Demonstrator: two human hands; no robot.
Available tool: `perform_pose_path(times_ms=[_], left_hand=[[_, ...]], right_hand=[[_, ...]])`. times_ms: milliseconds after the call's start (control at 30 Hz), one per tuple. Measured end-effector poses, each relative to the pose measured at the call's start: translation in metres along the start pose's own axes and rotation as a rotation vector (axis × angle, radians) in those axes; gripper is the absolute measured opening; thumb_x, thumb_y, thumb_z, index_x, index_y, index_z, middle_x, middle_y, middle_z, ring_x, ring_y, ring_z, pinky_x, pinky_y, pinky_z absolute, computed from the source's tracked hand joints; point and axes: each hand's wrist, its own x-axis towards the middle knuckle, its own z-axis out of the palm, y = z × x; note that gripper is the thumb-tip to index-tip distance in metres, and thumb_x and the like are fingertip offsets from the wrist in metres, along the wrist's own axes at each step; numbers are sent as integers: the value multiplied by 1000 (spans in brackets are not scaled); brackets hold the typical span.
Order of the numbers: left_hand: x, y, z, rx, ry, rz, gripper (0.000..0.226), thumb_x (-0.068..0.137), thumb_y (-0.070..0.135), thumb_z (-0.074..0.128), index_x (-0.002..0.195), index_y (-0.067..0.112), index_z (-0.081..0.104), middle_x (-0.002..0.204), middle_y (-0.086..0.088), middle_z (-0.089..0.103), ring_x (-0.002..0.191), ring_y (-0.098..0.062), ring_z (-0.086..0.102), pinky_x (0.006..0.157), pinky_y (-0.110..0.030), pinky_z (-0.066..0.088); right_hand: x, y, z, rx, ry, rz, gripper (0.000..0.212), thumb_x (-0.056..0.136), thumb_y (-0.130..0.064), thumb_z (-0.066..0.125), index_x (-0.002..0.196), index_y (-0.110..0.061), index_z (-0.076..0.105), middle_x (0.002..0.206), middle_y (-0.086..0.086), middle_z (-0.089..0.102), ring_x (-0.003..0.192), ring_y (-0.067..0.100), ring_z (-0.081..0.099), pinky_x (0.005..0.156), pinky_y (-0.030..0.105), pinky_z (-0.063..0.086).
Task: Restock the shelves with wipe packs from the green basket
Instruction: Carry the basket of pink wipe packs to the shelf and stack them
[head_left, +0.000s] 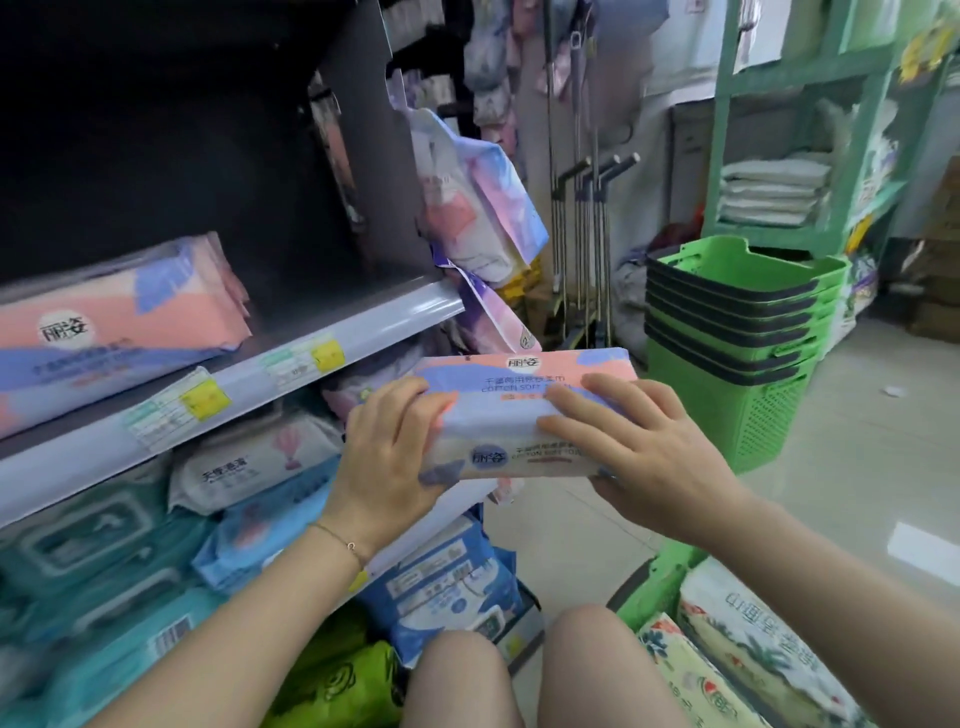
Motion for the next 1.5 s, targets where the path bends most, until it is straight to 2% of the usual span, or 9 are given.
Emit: perform_pose_path(times_ms=[200,400,567,633,833,1000,1167,1300,1500], left_hand=[[8,-11,-11,143,136,37,54,70,33,71,114,14,46,120,-3,48,116,-22,50,85,-40,35],[9,-18,-27,233,260,37,38,81,35,63,110,15,48,115,-3,50,111,-20,53,87,-40,31],[-7,-36,-57,315,236,96,42,79,38,70,108,16,49,112,-2,50,109,-19,53,84,-41,32],[-18,-46,-75,339,214,127,33,89,41,57,107,14,49,113,-4,50,108,-21,54,84,-41,34],[-48,-76,-128,448,191,57,64,59,20,83,112,13,47,117,-10,46,111,-30,50,85,-42,38],[-58,-84,-169,240,217,-259,79,67,63,71,116,8,40,125,-13,40,120,-34,42,100,-48,38],[-37,-89,-204,-258,353,-660,52,73,71,55,115,46,37,120,24,47,109,3,51,88,-19,44],[-14,-107,-216,-396,460,-850,59,59,59,60,109,30,49,103,18,60,81,16,57,66,-4,43],[11,-155,-238,-543,568,-887,53,63,55,66,103,28,47,111,4,60,101,-9,61,89,-32,49]], right_hand=[[21,4,2,-8,30,-46,61,76,-23,68,132,-21,43,134,9,53,120,31,46,91,41,38],[61,4,-15,96,-119,82,77,74,-62,61,137,-24,38,140,9,44,127,33,41,90,44,39],[93,-10,-11,365,-376,249,105,65,-66,67,145,-40,5,155,0,13,143,24,9,104,54,30],[106,-21,-3,459,-395,218,110,61,-67,69,146,-40,5,147,-5,23,136,23,19,105,51,33],[150,-62,13,522,-118,62,94,60,-67,64,140,-30,28,122,-4,43,107,19,39,91,38,43],[189,-86,21,497,166,6,84,62,-49,74,133,-17,44,119,10,48,104,32,42,93,43,39],[230,-104,21,530,349,15,79,69,-56,68,132,-18,40,125,11,50,114,35,41,95,40,41],[267,-115,21,483,441,17,81,69,-59,69,130,-19,35,133,9,50,126,36,40,93,39,48],[326,-122,10,720,408,56,80,66,-51,75,127,-21,32,148,8,29,140,23,22,70,29,47]])
